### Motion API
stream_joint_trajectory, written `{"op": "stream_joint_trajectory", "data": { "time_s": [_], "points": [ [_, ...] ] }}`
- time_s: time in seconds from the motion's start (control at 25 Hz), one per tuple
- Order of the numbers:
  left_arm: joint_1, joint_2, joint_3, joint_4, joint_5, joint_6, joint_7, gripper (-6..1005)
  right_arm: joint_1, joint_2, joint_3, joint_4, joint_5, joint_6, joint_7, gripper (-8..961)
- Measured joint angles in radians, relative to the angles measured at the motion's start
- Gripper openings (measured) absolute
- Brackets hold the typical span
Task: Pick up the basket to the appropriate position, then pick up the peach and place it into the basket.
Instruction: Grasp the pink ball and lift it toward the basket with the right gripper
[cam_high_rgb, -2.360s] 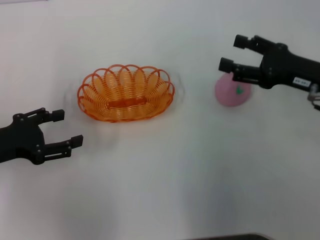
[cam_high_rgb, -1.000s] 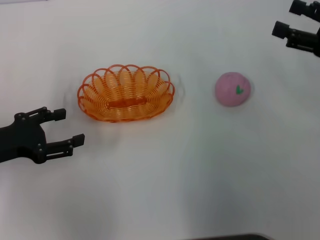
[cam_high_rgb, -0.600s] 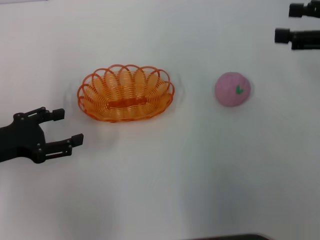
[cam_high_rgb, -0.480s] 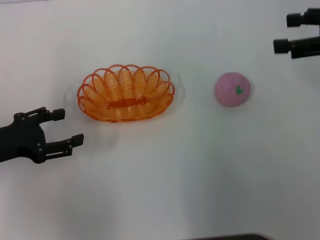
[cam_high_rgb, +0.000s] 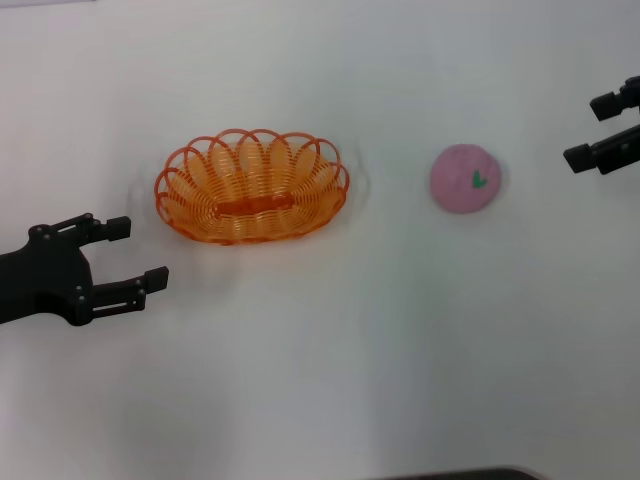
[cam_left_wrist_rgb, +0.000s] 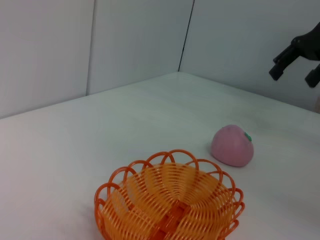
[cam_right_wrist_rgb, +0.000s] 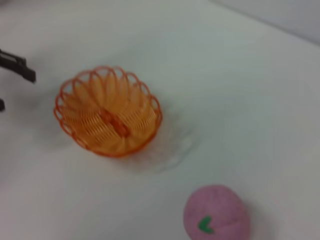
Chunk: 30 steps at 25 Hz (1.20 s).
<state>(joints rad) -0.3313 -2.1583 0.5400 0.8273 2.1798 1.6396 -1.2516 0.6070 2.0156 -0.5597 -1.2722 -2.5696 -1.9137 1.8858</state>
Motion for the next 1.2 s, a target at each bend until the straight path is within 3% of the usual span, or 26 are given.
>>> {"op": "stream_joint_trajectory", "data": {
  "time_s": [0.64, 0.92, 1.2],
  "points": [
    [-0.014, 0.001, 0.003, -0.001, 0.000, 0.002, -0.020, 842, 0.013, 0.007, -0.038, 0.026, -0.028, 0.066, 0.005, 934],
    [-0.022, 0.001, 0.003, -0.002, 0.000, 0.000, -0.020, 843, 0.039, 0.018, -0.064, 0.125, -0.025, 0.170, -0.006, 928],
    [-0.025, 0.001, 0.003, -0.002, 0.000, 0.000, -0.021, 843, 0.084, 0.021, -0.171, 0.293, -0.024, 0.334, -0.008, 922]
  ]
}}
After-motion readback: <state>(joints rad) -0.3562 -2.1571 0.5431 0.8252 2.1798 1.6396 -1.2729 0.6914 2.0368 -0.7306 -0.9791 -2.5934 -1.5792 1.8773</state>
